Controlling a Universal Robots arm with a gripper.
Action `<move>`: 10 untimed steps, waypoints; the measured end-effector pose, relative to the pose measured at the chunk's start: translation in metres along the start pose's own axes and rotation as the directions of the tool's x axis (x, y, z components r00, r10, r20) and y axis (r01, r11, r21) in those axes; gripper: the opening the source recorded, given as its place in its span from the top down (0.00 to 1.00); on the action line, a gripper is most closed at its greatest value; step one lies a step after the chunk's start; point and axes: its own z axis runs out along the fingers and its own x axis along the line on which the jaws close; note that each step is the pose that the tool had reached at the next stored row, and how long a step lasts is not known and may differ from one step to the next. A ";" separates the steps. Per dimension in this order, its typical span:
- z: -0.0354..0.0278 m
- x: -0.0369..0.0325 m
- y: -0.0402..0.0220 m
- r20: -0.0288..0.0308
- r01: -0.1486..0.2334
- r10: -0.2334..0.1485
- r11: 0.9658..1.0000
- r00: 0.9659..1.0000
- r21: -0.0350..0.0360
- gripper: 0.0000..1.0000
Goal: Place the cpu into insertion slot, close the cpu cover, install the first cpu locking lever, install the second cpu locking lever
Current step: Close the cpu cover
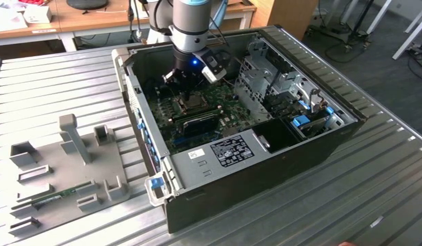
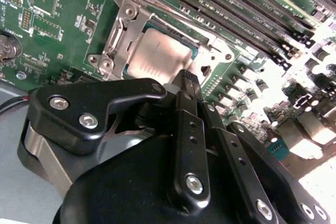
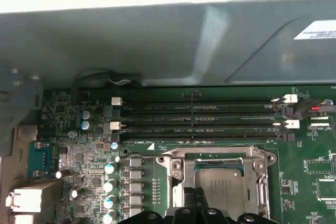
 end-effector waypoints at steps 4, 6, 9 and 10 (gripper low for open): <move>0.0004 0.0018 -0.0012 0.000 0.000 0.000 1.000 1.000 0.000 0.90; 0.0013 0.0031 -0.0013 0.000 0.000 0.000 1.000 1.000 0.000 0.90; 0.0027 0.0042 -0.0015 0.000 0.000 0.000 1.000 1.000 0.000 0.90; 0.0033 0.0046 -0.0015 0.000 0.000 0.000 1.000 1.000 0.000 0.90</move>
